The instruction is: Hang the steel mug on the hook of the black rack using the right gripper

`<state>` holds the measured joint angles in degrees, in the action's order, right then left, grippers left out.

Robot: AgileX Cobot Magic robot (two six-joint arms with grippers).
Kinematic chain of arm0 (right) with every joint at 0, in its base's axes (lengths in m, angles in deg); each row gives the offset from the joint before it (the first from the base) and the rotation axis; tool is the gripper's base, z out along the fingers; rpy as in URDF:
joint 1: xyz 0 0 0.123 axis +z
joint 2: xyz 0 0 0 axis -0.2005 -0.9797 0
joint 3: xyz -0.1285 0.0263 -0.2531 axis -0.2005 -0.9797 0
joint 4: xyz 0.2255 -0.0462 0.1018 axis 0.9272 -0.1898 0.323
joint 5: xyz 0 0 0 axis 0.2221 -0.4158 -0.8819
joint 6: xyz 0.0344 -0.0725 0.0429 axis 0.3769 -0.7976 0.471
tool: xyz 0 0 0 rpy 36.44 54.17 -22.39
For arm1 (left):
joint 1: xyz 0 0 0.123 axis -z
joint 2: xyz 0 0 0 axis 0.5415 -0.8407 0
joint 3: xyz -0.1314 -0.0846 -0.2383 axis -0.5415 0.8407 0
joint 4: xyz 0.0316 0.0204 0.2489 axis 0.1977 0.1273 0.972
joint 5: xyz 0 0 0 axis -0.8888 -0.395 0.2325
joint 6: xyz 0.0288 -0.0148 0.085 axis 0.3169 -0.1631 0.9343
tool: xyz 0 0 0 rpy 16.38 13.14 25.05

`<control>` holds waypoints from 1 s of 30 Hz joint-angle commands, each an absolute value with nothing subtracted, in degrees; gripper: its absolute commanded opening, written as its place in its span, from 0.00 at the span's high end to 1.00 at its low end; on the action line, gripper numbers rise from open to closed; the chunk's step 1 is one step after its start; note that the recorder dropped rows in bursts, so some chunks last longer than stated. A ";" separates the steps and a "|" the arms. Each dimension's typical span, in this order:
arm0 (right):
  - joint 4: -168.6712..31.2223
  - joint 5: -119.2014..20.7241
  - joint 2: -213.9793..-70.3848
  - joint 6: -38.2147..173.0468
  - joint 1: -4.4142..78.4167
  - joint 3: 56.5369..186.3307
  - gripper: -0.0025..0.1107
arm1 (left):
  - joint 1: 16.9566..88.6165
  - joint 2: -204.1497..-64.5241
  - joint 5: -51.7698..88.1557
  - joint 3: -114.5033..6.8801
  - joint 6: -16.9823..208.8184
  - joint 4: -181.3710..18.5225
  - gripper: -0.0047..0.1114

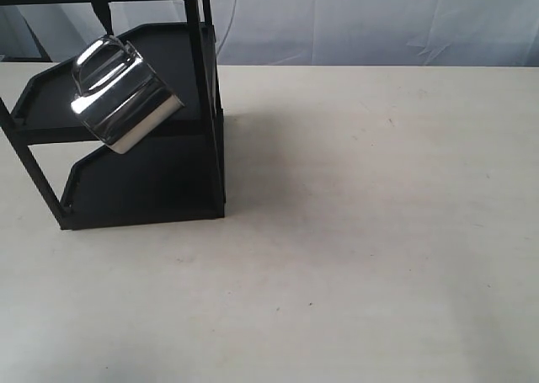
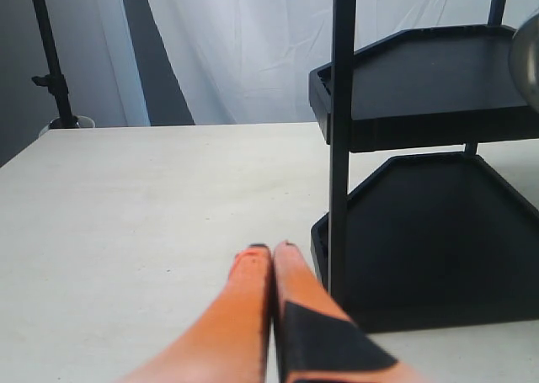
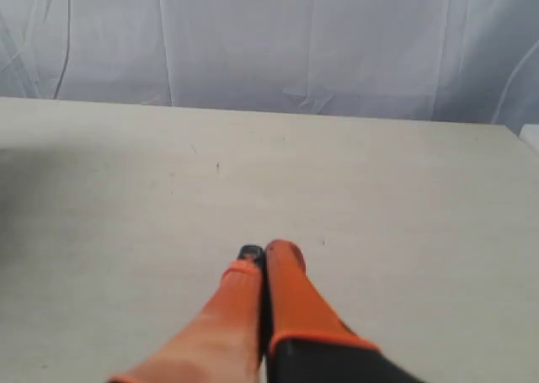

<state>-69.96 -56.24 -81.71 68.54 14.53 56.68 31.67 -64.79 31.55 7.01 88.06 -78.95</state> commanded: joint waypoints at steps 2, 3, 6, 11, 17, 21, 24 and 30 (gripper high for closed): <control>-67.73 -60.93 -81.33 68.11 14.67 56.54 0.99 | 31.75 -64.52 31.41 6.88 87.94 -79.00 0.95; -66.84 -62.33 -81.33 68.11 14.67 56.54 0.99 | 31.75 -64.52 31.41 6.88 87.94 -79.00 0.95; -64.72 -63.43 -81.33 68.11 14.67 56.54 0.99 | 31.75 -64.52 31.41 6.88 87.94 -79.00 0.95; -63.58 -64.07 -81.33 68.11 14.67 56.54 0.99 | 31.75 -64.52 31.41 6.88 87.94 -79.00 0.95; -63.58 -64.07 -81.33 68.11 14.67 56.54 0.99 | 31.75 -64.52 31.41 6.88 87.94 -79.00 0.95; -63.58 -64.07 -81.33 68.11 14.67 56.54 0.99 | 31.75 -64.52 31.41 6.88 87.94 -79.00 0.95; -63.58 -64.07 -81.33 68.11 14.67 56.54 0.99 | 31.75 -64.52 31.41 6.88 87.94 -79.00 0.95; -63.58 -64.07 -81.33 68.11 14.67 56.54 0.99 | 31.75 -64.52 31.41 6.88 87.94 -79.00 0.95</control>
<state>-63.69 -64.05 -81.71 68.54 14.53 56.68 31.67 -64.79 31.55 7.01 88.06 -78.95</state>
